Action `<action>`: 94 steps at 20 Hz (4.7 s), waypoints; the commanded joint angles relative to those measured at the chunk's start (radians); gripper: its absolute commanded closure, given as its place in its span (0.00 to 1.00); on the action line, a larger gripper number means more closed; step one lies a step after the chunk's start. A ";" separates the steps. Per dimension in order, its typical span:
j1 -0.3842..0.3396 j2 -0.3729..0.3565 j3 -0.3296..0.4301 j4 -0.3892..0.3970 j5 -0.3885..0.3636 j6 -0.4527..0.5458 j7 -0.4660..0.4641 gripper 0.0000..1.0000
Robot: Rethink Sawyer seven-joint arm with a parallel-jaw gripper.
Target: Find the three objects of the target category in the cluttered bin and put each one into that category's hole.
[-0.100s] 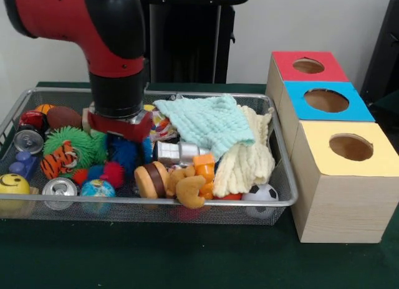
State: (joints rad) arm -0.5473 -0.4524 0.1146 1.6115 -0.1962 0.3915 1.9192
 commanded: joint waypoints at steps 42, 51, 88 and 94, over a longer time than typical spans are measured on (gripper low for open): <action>0.213 0.156 -0.168 0.077 0.284 -0.115 0.120 0.00; 0.055 0.385 -0.121 -0.123 0.127 -0.288 0.035 0.00; -0.295 0.362 0.206 -0.420 -0.722 -0.021 -0.301 0.00; -0.330 0.352 0.266 -0.407 -0.814 0.003 -0.269 0.00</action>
State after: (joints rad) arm -0.7564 -0.2832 0.5077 1.4993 -0.5794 0.9266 1.9036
